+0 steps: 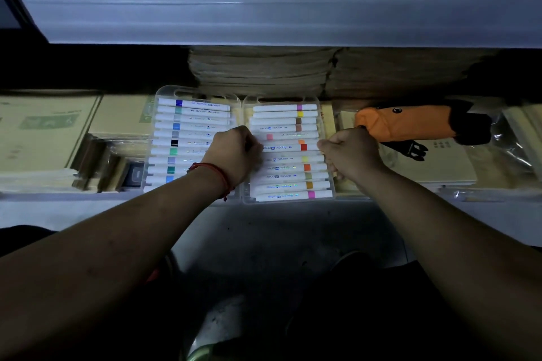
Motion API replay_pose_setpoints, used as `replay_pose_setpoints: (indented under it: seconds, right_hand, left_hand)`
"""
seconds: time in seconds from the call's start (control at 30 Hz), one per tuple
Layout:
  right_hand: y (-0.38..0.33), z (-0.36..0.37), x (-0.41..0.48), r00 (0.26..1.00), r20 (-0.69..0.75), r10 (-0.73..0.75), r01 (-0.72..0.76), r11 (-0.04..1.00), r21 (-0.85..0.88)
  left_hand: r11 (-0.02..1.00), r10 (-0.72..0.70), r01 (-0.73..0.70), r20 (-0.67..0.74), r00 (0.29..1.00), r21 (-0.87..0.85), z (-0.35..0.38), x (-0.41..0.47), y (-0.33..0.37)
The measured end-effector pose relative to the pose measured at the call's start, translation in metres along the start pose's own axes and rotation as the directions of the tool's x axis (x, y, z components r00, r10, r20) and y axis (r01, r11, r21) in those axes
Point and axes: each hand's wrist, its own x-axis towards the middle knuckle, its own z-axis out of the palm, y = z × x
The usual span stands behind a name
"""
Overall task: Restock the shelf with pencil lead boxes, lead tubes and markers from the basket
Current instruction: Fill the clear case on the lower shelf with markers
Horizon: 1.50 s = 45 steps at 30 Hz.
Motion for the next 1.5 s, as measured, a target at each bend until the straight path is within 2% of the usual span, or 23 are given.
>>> replay_pose_setpoints:
  seconds: [0.13, 0.33, 0.53, 0.77, 0.9, 1.03, 1.2, 1.5]
  right_hand:
    - [0.000, 0.001, 0.001, 1.000, -0.022, -0.001, 0.002, 1.000, 0.011]
    - [-0.006, 0.001, -0.004, 0.999, -0.022, 0.040, -0.039, 0.999, 0.022]
    - [-0.007, 0.002, -0.007, 0.999, -0.036, 0.021, -0.022, 0.999, -0.034]
    - [-0.001, 0.004, -0.003, 0.998, -0.028, 0.051, -0.051, 0.999, 0.005]
    - [0.001, 0.005, 0.000, 0.995, -0.012, 0.101, -0.100, 0.993, 0.058]
    - [0.003, 0.007, 0.004, 0.992, 0.001, 0.130, -0.130, 0.988, 0.087]
    - [0.005, 0.009, 0.007, 0.989, 0.010, 0.148, -0.149, 0.987, 0.066]
    - [0.010, 0.010, 0.008, 0.997, 0.001, 0.079, -0.079, 0.996, -0.051]
  left_hand:
    - [0.997, 0.022, -0.024, 0.032, 0.999, 0.072, 0.000, 0.001, 0.000]
    - [0.992, 0.071, -0.075, 0.049, 0.996, 0.103, -0.001, 0.001, 0.000]
    - [0.989, 0.121, -0.123, 0.030, 0.992, 0.088, 0.003, 0.002, -0.002]
    - [0.940, 0.288, -0.272, -0.051, 0.956, 0.205, 0.007, 0.002, -0.004]
    - [0.878, 0.395, -0.386, 0.028, 0.918, 0.283, 0.007, -0.003, -0.006]
    - [0.861, 0.435, -0.441, 0.082, 0.897, 0.253, 0.004, -0.007, -0.005]
    - [0.868, 0.414, -0.437, 0.142, 0.899, 0.234, 0.001, -0.013, -0.001]
    - [0.889, 0.349, -0.350, 0.059, 0.935, 0.294, 0.005, -0.006, 0.000]
